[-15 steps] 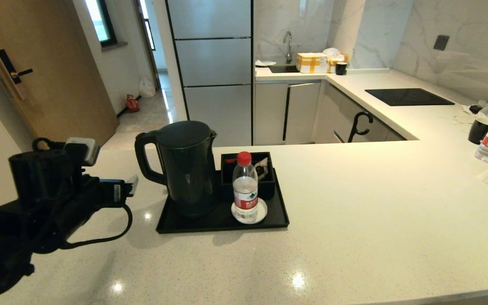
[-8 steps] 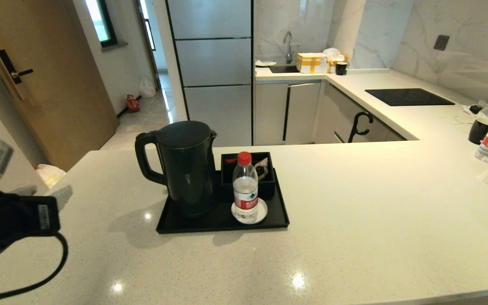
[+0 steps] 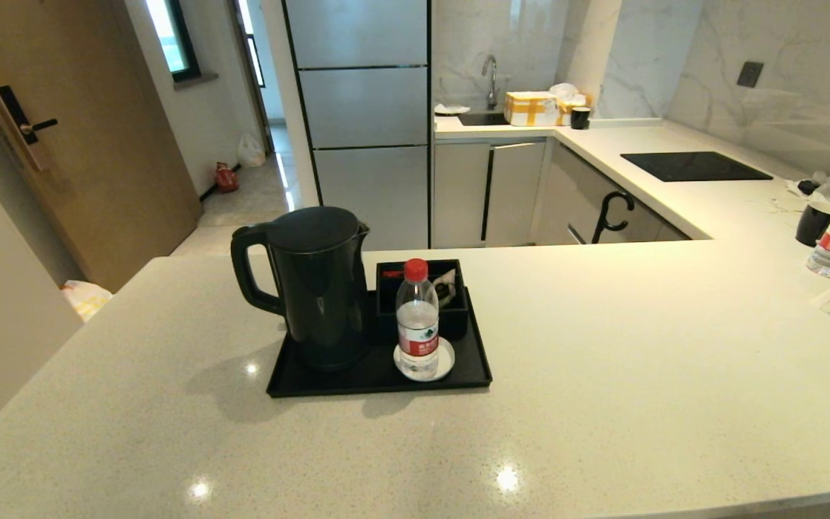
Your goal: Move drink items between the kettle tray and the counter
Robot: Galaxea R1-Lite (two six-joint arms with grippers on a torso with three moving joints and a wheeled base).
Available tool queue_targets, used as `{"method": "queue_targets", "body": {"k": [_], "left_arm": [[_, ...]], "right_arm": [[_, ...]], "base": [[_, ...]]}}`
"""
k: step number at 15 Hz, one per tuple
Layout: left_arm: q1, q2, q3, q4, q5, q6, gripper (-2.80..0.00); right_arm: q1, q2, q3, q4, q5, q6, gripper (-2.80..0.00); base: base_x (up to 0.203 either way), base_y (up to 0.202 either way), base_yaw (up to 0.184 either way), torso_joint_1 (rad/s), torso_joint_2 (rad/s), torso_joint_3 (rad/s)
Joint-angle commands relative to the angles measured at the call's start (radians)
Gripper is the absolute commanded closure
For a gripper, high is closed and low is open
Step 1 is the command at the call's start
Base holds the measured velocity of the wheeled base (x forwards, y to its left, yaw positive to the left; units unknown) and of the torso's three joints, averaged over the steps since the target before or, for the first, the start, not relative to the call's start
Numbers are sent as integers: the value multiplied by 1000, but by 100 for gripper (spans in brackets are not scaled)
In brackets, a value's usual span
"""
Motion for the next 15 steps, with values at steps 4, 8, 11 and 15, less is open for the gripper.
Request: {"method": "queue_targets", "body": {"k": [4, 8, 11, 15], "left_arm": [[22, -280, 30, 271, -47, -33, 0], [21, -306, 100, 167, -66, -28, 0], [21, -324, 442, -293, -105, -12, 0], [21, -340, 687, -637, -185, 0, 0]], "right_arm": [[1, 2, 0, 0, 0, -1, 0], [0, 2, 0, 0, 0, -1, 0], [0, 2, 0, 0, 0, -1, 0], [0, 2, 0, 0, 0, -1, 0]], "base": [[0, 0, 0, 0, 0, 0], [0, 0, 0, 0, 0, 0], [0, 0, 0, 0, 0, 0], [0, 0, 0, 0, 0, 0]]}}
